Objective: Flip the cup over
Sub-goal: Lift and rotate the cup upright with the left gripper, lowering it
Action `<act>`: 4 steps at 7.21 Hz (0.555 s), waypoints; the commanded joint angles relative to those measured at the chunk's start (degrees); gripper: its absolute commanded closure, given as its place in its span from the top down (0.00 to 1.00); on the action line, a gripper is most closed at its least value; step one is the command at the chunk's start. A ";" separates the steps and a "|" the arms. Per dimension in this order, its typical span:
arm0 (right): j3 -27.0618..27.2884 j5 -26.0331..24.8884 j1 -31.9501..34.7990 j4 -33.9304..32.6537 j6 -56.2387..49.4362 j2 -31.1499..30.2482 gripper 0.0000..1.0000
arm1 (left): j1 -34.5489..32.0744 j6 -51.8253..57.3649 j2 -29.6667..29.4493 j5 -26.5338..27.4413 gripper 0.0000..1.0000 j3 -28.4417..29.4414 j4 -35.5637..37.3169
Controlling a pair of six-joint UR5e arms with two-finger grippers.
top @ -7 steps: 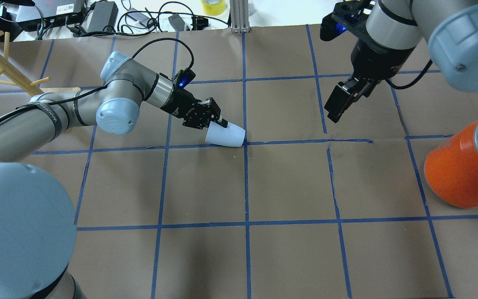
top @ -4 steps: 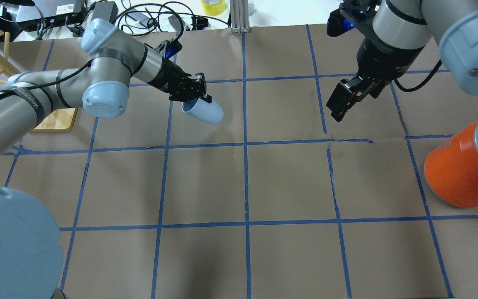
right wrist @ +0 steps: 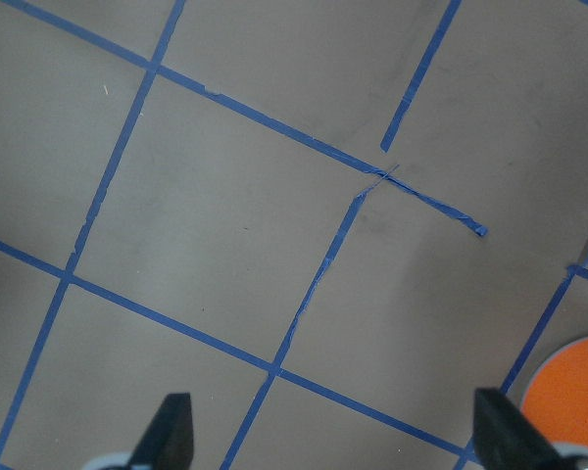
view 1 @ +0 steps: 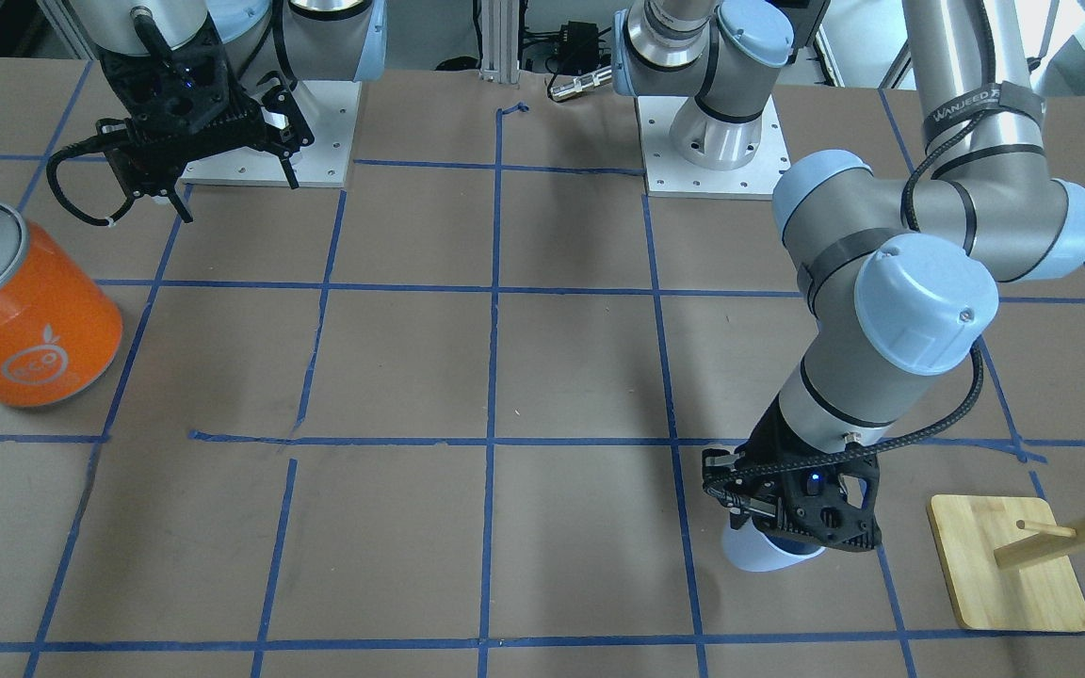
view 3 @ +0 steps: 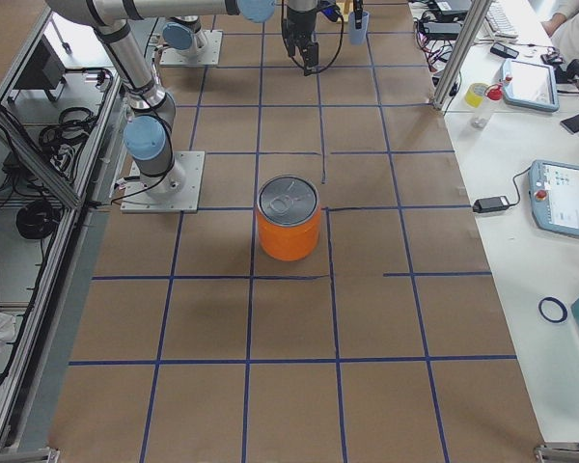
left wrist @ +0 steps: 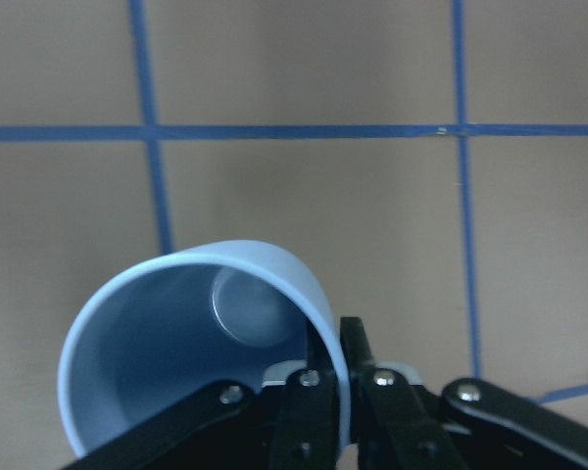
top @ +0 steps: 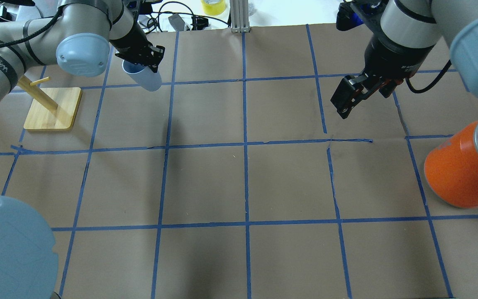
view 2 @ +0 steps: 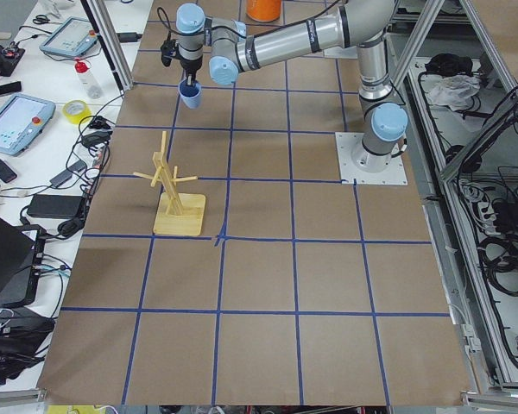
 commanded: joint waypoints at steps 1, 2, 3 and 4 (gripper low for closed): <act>0.00 0.03 0.00 -0.58 8.83 -1.39 1.00 | 0.99 7.06 -3.69 8.00 0.00 0.01 3.24; 0.00 -0.05 -0.17 -0.67 10.97 -1.49 1.00 | 1.95 9.60 -4.84 7.85 0.00 -0.17 3.44; 0.00 -0.05 -0.17 -0.76 11.17 -1.49 1.00 | 2.74 9.89 -5.46 7.93 0.00 -0.35 3.45; 0.00 -0.14 -0.26 -0.85 11.17 -1.49 1.00 | 2.92 9.71 -5.82 7.76 0.00 -1.57 3.53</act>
